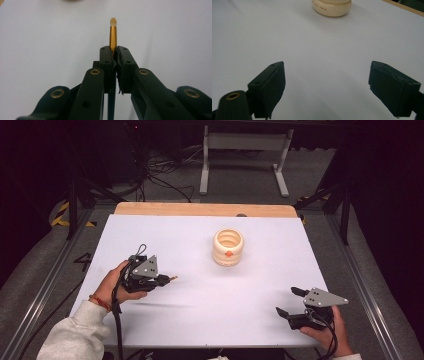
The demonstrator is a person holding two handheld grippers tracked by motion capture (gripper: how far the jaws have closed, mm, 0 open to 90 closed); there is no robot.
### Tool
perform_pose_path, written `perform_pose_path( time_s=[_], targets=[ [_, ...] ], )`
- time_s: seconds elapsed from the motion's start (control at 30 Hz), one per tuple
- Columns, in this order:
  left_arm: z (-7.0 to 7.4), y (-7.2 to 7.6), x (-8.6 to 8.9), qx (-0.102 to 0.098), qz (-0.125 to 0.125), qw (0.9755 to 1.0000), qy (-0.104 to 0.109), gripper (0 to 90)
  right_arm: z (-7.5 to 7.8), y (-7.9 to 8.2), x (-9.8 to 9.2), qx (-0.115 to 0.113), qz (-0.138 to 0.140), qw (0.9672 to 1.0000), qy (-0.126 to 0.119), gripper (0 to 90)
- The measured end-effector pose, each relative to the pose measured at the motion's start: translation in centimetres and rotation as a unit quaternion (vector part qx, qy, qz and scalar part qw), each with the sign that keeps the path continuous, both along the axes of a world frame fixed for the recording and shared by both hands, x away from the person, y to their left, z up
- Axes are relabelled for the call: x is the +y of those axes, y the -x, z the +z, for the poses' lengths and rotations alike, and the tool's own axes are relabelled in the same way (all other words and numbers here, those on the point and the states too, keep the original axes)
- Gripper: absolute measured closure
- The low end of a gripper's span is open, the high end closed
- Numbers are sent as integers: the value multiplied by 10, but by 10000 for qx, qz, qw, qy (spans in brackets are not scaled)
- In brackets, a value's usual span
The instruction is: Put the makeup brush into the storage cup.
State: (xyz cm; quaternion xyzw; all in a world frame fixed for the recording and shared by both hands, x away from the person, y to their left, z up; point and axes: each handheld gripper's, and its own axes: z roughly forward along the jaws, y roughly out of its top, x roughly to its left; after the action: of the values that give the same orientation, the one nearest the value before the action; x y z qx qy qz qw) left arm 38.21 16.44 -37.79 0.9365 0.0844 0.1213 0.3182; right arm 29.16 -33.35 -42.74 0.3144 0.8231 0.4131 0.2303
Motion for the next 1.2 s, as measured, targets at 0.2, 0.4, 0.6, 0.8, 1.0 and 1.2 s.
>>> perform_pose_path(
  time_s=[0.2, 0.4, 0.6, 0.8, 1.0, 1.2],
  targets=[
    [5, 3, -1, 3, 7, 9997, 237, 836, 0, 0, 0, -2, -6, 10000, -5, 147],
    [13, 9, -6, -19, 29, 9985, 542, 836, 0, 0, 0, -2, -7, 10000, -3, 147],
    [18, 9, -11, -115, 108, 9964, 834, 836, 0, 0, -1, -8, -11, 10000, -14, 147],
    [21, 7, -13, -116, 173, 9933, 1135, 836, 1, 0, -2, -19, -21, 10000, -46, 147],
    [26, 6, -16, -184, 261, 9903, 1349, 836, 1, 0, -1, -13, -12, 10000, -55, 147],
    [29, 3, -18, -127, 274, 9871, 1569, 836, 1, 1, -1, -39, -34, 10000, -29, 147]
  ],
)
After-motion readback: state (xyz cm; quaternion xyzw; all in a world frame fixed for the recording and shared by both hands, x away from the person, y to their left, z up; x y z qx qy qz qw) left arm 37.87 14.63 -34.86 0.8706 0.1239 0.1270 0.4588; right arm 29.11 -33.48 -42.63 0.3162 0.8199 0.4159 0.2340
